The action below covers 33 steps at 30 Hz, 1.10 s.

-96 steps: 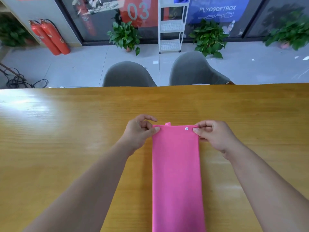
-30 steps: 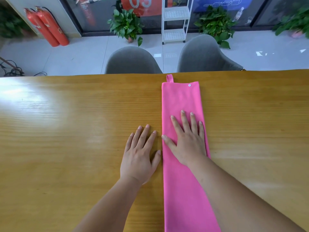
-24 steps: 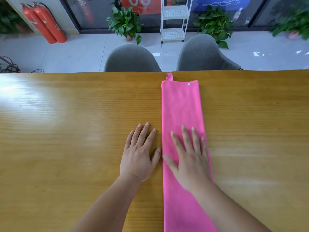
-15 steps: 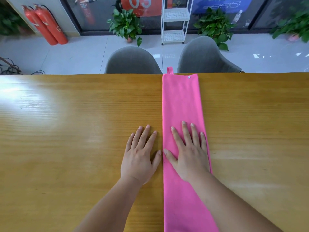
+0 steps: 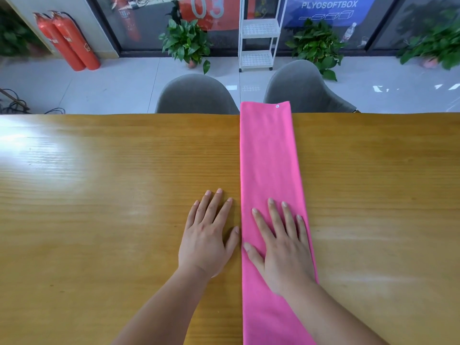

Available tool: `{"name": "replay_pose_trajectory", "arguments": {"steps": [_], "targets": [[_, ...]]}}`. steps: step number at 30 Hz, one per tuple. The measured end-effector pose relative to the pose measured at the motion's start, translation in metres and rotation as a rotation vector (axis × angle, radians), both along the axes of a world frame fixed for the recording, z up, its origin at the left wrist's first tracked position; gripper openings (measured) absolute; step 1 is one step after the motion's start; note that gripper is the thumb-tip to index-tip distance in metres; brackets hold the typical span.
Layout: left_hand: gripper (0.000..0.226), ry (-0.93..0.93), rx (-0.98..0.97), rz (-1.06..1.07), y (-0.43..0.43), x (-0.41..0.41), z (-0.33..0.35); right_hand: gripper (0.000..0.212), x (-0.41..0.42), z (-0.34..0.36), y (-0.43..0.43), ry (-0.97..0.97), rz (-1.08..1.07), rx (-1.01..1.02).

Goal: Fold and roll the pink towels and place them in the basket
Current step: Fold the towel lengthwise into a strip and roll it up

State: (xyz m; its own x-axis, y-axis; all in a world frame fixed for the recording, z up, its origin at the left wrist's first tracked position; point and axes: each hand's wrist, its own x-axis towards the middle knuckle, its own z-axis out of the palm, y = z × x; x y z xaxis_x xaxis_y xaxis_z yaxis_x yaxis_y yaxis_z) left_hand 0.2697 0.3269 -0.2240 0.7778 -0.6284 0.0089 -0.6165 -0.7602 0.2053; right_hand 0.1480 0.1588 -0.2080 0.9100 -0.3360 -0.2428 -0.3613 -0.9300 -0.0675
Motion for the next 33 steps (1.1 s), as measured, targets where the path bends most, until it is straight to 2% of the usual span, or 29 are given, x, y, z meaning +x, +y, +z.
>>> {"name": "replay_pose_trajectory", "arguments": {"steps": [8,15,22,28,33], "targets": [[0.066,0.0,-0.006,0.001,0.0,0.001,0.0,0.079,0.074,-0.003,-0.034,-0.005,0.02,0.018],[0.067,0.0,-0.015,0.004,-0.001,0.001,0.0,0.08,-0.016,0.005,0.006,0.019,0.019,-0.008],[0.065,0.002,-0.04,0.006,0.0,0.002,-0.001,0.079,0.033,-0.005,-0.014,-0.017,0.016,-0.006],[0.06,0.0,-0.072,-0.005,0.003,0.002,-0.005,0.08,-0.035,-0.003,0.007,-0.01,-0.036,-0.02],[0.06,0.015,-0.023,-0.027,-0.001,0.002,-0.009,0.08,-0.023,-0.009,0.0,-0.012,-0.043,-0.002]]}}
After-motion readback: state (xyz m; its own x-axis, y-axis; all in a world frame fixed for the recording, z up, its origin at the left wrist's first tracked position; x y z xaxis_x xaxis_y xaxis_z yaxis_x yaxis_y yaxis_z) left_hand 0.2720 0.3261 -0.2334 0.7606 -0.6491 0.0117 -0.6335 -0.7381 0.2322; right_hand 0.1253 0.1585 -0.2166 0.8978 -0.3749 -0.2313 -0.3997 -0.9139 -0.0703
